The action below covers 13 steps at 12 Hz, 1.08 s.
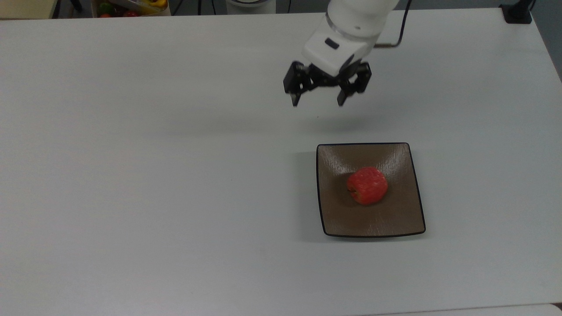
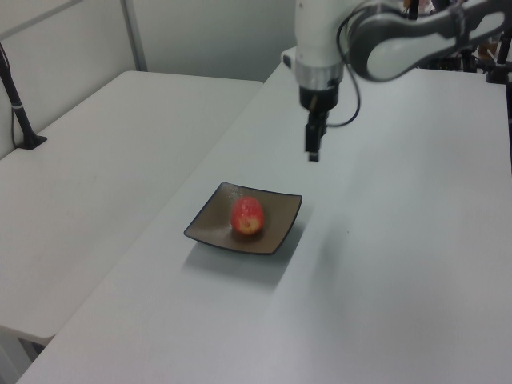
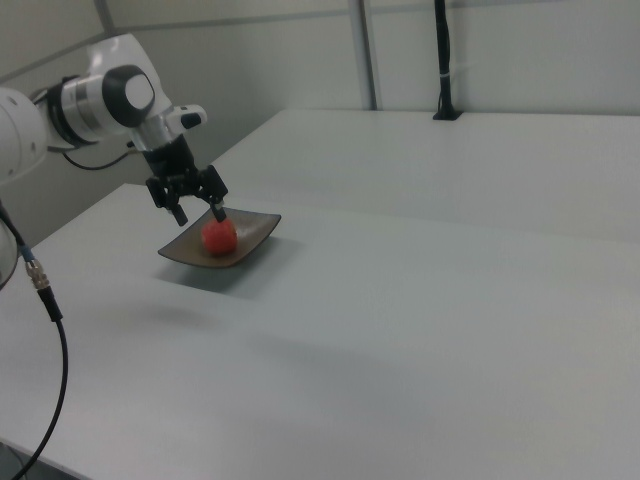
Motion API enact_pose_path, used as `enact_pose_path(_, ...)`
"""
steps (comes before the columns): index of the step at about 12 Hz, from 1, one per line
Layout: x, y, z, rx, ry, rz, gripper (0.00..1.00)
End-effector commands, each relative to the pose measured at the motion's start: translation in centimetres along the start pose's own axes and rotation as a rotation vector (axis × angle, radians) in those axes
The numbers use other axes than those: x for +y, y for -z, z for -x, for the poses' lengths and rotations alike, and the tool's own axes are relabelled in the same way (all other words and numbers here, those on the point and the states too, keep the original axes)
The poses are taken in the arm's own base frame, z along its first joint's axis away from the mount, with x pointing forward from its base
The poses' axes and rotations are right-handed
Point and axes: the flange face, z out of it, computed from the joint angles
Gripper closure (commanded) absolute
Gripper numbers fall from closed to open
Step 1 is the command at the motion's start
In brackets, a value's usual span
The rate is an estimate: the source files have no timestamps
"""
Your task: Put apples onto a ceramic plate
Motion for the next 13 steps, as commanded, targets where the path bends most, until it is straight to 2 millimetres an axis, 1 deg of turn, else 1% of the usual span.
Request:
enact_pose_path(1,5.0,2.6,3.7,-0.102,0.047,-0.039,0.00)
enact_pose_path(3,9.6,4.4,5.6,-0.085,-0.036,-0.140,0.00)
enact_pose_path(4,11.7,5.3,6.5,-0.070,-0.038,-0.192,0.00)
enact_pose_path(6,16.7,6.0,7.8,-0.007,-0.103,-0.260,0.00)
enact_pose_path(7,17.4,5.8,8.1,0.014,-0.115,-0.268,0.00)
enact_pose_path(8,17.5,5.1,8.2,0.016,-0.119,-0.266,0.00)
enact_pose_path(10,17.3,4.0,8.2,0.016,-0.115,-0.252,0.00)
enact_pose_path(13,17.2,3.6,8.2,0.005,-0.089,-0.179,0.00)
